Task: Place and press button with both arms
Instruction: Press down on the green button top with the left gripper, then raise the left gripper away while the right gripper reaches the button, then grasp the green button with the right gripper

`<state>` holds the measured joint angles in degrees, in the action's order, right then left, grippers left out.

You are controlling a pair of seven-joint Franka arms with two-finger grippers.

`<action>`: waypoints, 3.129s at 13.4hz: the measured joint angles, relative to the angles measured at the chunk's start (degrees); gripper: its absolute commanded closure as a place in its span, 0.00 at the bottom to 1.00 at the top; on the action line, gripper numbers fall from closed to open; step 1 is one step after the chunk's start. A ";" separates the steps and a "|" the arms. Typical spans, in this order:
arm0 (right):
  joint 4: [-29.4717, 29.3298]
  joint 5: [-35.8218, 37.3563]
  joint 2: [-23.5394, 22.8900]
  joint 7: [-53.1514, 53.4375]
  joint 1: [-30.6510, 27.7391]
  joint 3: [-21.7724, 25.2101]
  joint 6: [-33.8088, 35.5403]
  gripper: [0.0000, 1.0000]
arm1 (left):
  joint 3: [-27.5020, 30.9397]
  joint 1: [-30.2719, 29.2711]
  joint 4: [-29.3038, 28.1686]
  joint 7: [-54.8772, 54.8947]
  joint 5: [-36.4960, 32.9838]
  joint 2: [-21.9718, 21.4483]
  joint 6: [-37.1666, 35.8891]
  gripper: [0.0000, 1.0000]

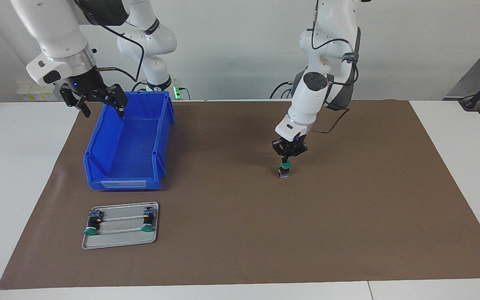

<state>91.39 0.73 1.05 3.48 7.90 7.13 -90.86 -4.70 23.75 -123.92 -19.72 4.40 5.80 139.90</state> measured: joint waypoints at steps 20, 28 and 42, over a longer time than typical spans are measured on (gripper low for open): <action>0.49 -0.17 0.20 0.05 0.19 0.02 -0.05 0.00 | 1.41 -0.88 15.46 0.00 -0.86 0.92 -18.58 0.91; 1.14 -2.54 -5.62 13.86 13.03 -0.31 -11.26 0.01 | 2.16 -16.34 29.99 14.30 -6.46 0.99 -39.87 0.91; -10.34 -1.02 -35.42 33.15 39.36 -2.54 -44.86 0.01 | 0.99 -22.72 46.04 22.06 -5.40 4.17 -55.06 0.77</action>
<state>81.05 -0.29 -34.37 36.63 47.26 4.59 -135.72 -3.71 1.03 -77.88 2.34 -1.01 9.98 84.85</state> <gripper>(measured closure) 0.004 0.762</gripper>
